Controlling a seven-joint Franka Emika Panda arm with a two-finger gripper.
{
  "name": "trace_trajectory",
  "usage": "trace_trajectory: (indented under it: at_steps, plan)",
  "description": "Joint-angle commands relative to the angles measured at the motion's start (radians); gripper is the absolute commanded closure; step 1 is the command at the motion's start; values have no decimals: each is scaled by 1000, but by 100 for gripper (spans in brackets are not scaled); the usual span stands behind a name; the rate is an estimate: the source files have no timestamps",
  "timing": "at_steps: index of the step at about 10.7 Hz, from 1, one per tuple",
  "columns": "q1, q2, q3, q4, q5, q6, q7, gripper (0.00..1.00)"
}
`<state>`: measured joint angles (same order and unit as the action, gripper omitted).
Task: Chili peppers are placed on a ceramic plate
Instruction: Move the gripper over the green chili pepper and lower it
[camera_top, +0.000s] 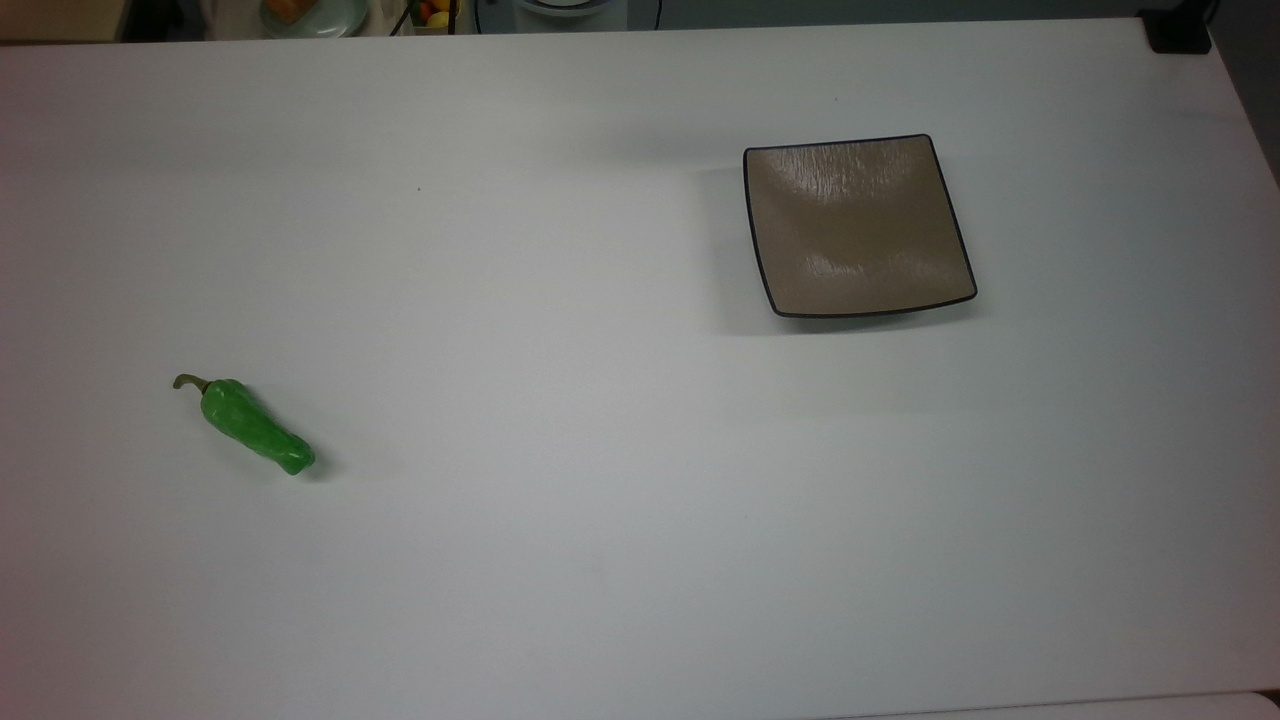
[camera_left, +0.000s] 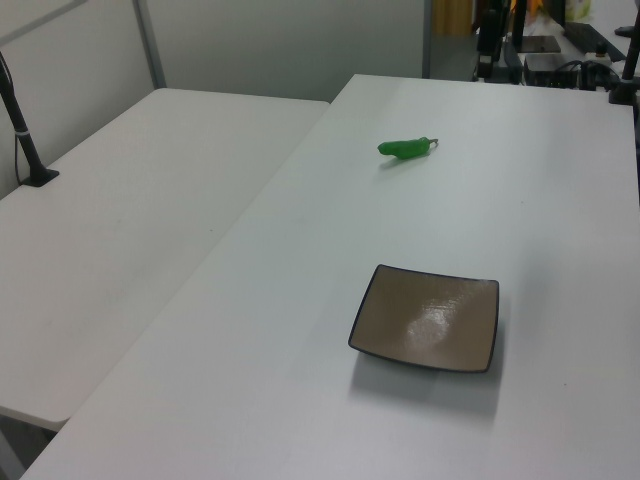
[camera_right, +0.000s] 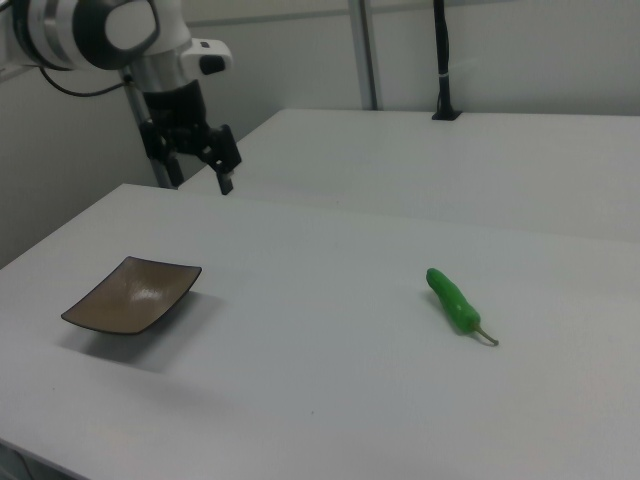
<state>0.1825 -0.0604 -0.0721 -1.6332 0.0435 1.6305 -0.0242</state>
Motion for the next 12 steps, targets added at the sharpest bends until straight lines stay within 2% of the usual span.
trace_trajectory:
  at_steps: [1,4,5,8,12]
  plan:
    - [-82,82,6,47,21,44,-222,0]
    - [-207,193,70,137,16,66,-472,0]
    - [-242,247,78,191,19,68,-565,0]
    - [-300,399,83,323,18,121,-715,0]
    - [-324,552,81,331,7,397,-750,0]
